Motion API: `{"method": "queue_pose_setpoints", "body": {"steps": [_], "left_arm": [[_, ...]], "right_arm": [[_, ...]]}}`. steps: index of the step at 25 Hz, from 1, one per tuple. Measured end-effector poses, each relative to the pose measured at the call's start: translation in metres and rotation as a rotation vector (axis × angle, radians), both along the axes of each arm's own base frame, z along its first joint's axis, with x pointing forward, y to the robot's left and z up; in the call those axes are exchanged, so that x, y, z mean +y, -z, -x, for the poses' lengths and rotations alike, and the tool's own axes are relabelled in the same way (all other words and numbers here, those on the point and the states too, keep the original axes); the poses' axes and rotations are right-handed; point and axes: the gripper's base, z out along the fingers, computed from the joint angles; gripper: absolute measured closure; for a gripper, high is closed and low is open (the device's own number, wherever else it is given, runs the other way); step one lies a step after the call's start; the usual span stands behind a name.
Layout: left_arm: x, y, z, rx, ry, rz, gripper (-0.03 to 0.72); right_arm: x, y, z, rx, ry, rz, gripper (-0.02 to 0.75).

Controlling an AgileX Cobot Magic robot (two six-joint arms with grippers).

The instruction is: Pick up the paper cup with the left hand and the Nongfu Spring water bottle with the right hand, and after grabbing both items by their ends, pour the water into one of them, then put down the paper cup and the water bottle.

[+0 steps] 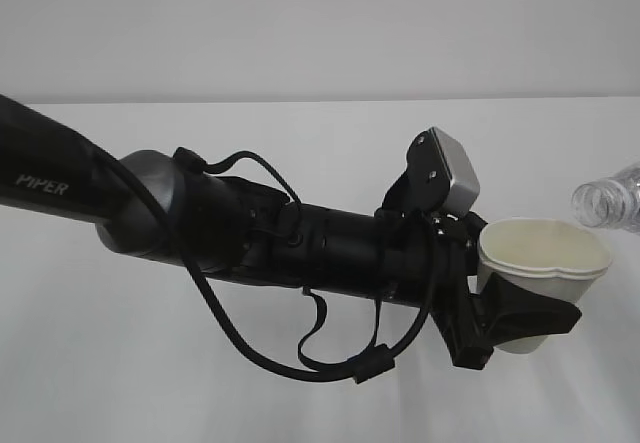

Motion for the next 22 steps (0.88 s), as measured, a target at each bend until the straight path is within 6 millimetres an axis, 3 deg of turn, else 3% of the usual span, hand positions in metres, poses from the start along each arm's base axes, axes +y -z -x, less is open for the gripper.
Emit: {"method": "queue_pose_setpoints", "body": {"steps": [22], "left_arm": [[0.0,0.0002,-0.0003,0.0,-0.004,-0.002,0.259]], "right_arm": [[0.0002,0.0,0.0,0.002,-0.017,0.03,0.336]]}}
